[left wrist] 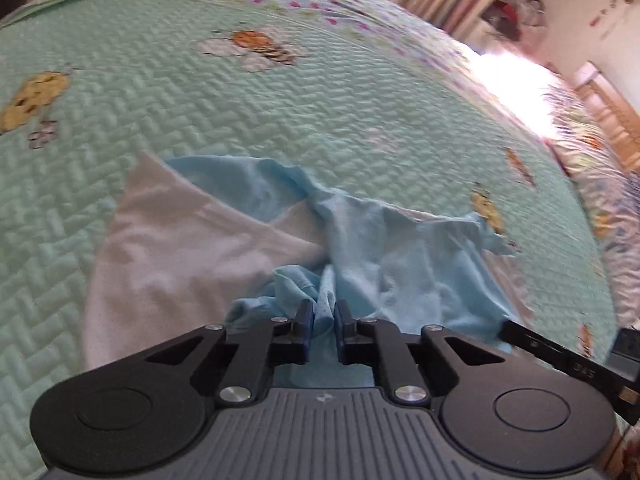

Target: Fold clothes

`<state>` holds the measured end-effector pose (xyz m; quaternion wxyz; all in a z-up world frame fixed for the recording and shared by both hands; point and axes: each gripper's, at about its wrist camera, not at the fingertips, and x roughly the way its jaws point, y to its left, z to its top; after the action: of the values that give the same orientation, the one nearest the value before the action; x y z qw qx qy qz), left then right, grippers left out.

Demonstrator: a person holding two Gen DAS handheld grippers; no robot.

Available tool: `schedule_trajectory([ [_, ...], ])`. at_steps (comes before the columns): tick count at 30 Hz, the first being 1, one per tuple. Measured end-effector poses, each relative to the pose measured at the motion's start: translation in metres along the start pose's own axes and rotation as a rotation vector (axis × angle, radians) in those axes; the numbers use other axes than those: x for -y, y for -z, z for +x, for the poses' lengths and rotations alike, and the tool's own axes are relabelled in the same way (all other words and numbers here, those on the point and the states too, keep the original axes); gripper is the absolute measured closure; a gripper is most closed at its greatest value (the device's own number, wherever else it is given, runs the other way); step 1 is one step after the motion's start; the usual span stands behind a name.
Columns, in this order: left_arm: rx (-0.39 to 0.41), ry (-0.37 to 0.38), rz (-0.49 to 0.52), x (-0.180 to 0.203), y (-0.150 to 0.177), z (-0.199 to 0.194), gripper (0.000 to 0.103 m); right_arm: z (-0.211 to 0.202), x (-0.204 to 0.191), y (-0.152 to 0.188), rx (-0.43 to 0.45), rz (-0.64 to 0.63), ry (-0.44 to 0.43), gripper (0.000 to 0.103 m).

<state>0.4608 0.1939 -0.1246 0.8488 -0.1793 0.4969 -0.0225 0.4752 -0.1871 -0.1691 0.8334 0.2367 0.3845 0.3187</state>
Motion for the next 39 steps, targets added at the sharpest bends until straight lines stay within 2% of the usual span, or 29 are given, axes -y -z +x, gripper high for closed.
schedule_trajectory([
  [2,-0.036,-0.139,-0.074,-0.016,0.002,0.004,0.092,-0.004,0.004,0.000,-0.001,-0.011,0.062,0.092],
  [3,-0.064,-0.152,-0.099,-0.025,0.005,0.009,0.091,-0.003,0.008,0.000,-0.011,-0.012,0.081,0.092],
  [4,-0.080,-0.157,-0.120,-0.034,0.008,0.011,0.092,-0.004,0.014,0.001,-0.004,0.017,0.063,0.089],
  [6,-0.044,-0.116,-0.134,-0.042,0.015,0.005,0.088,-0.006,0.025,0.003,0.010,0.074,0.027,0.087],
  [7,-0.014,-0.084,-0.131,-0.041,0.017,-0.001,0.083,-0.007,0.031,0.004,0.019,0.103,0.010,0.079],
  [8,0.016,-0.052,-0.128,-0.040,0.020,-0.008,0.081,-0.012,0.034,0.005,0.045,0.132,-0.003,0.066],
  [10,0.067,-0.009,-0.114,-0.036,0.023,-0.018,0.078,-0.023,0.033,0.007,0.108,0.152,-0.008,0.055],
  [11,0.090,0.004,-0.105,-0.033,0.023,-0.022,0.077,-0.028,0.027,0.008,0.134,0.125,0.000,0.054],
  [13,0.133,0.022,-0.083,-0.022,0.023,-0.028,0.075,-0.035,0.004,0.010,0.159,-0.002,0.018,0.054],
  [15,0.168,0.053,-0.034,-0.013,0.024,-0.032,0.070,-0.033,-0.030,0.017,0.138,-0.182,0.002,0.054],
  [17,0.206,0.046,0.043,0.002,0.026,-0.034,0.060,-0.027,-0.065,0.028,0.100,-0.375,-0.020,0.049],
  [18,0.224,0.036,0.085,0.011,0.028,-0.034,0.051,-0.024,-0.082,0.033,0.080,-0.467,-0.031,0.048],
  [19,0.238,0.026,0.126,0.020,0.029,-0.033,0.042,-0.016,-0.094,0.039,0.055,-0.529,-0.039,0.047],
  [21,0.238,0.000,0.195,0.034,0.031,-0.024,0.036,-0.002,-0.108,0.044,0.014,-0.572,-0.080,0.047],
  [23,0.193,-0.052,0.219,0.038,0.031,-0.010,0.037,0.009,-0.117,0.046,-0.036,-0.592,-0.114,0.047],
  [25,0.175,-0.044,0.206,0.034,0.033,-0.006,0.039,0.011,-0.127,0.053,-0.076,-0.702,-0.113,0.047],
  [29,0.169,-0.038,0.209,0.032,0.037,-0.004,0.038,0.014,-0.145,0.089,-0.099,-1.070,0.008,0.047],
  [31,0.163,-0.055,0.212,0.034,0.039,-0.003,0.037,0.017,-0.150,0.105,-0.099,-1.173,0.081,0.048],
  [33,0.157,-0.064,0.208,0.034,0.039,-0.003,0.037,0.021,-0.154,0.107,-0.123,-1.216,0.087,0.053],
  [34,0.156,-0.065,0.206,0.034,0.039,-0.003,0.036,0.022,-0.157,0.110,-0.123,-1.261,0.095,0.061],
  [35,0.156,-0.067,0.204,0.033,0.039,-0.004,0.034,0.022,-0.161,0.114,-0.123,-1.304,0.103,0.075],
  [37,0.166,-0.076,0.195,0.030,0.038,-0.004,0.026,0.023,-0.165,0.120,-0.128,-1.383,0.125,0.097],
  [39,0.167,-0.081,0.177,0.025,0.035,-0.003,0.024,0.022,-0.167,0.131,-0.109,-1.497,0.177,0.098],
])
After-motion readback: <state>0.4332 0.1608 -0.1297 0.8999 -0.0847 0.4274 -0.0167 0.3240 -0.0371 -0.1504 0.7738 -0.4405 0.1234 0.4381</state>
